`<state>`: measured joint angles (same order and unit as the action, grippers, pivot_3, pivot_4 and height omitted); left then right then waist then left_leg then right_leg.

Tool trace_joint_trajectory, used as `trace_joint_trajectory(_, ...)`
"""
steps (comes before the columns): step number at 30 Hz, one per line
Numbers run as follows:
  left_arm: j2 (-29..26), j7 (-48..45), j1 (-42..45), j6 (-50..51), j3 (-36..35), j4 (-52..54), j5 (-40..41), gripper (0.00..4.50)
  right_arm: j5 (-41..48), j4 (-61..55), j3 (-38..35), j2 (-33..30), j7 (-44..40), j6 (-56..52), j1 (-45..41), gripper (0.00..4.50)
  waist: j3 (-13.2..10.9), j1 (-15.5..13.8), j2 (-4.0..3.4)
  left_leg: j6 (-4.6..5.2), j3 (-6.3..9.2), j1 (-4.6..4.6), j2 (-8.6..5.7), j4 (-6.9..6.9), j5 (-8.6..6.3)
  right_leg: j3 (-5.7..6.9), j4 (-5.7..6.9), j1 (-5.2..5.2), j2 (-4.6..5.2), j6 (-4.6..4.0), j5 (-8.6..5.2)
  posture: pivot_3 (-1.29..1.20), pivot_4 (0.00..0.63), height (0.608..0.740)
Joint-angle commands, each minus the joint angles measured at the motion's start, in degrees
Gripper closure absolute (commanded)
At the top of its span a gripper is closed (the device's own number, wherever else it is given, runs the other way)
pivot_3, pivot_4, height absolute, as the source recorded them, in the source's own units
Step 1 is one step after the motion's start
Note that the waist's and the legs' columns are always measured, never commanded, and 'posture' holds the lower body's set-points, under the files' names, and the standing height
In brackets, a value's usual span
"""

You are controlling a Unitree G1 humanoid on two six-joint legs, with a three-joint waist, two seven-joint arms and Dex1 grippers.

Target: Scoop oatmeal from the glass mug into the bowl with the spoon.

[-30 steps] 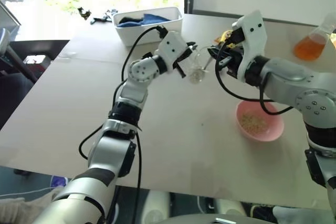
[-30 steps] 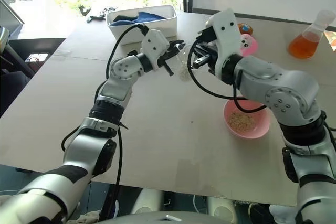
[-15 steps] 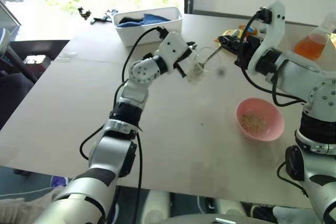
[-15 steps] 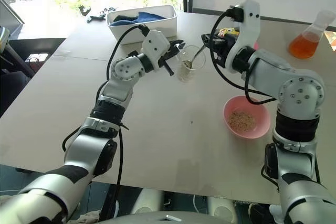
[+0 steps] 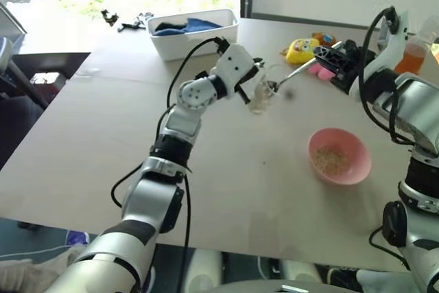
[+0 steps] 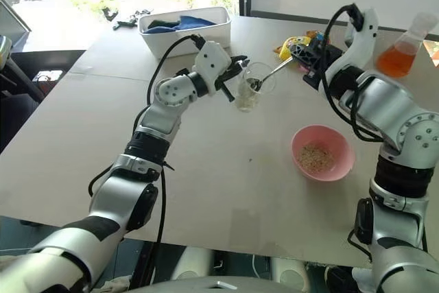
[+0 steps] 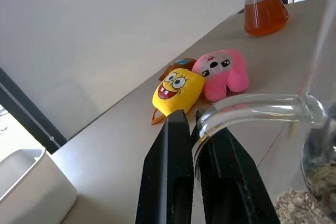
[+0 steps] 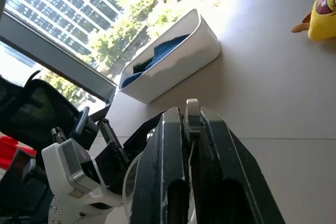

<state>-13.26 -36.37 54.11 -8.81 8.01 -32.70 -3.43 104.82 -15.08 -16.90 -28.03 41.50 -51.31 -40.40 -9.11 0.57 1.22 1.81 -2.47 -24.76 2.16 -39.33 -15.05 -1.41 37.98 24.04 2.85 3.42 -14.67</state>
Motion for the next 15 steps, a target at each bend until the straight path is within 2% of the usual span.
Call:
trace_joint_trajectory(1,1.43,-0.1,1.92,-0.5,1.77,2.95,-0.7,4.41,7.85,-3.77,-2.87,-1.63,3.31,6.19,1.8,4.5,0.0,-0.01,0.0,0.0,-0.01,-0.01,0.01,0.0,0.0,0.0,0.0,0.0,0.0,0.0,0.0,0.0,0.15,0.74)
trace_joint_trajectory(15,4.89,-0.38,6.48,-3.81,5.83,-4.62,-4.43,4.41,8.18,-9.38,-12.71,-3.04,5.62,10.21,10.5,4.5,0.0,0.0,-0.01,0.22,-0.03,0.02,-0.01,0.0,-0.13,-0.06,0.0,0.0,-0.02,0.0,0.0,0.0,0.15,0.74)
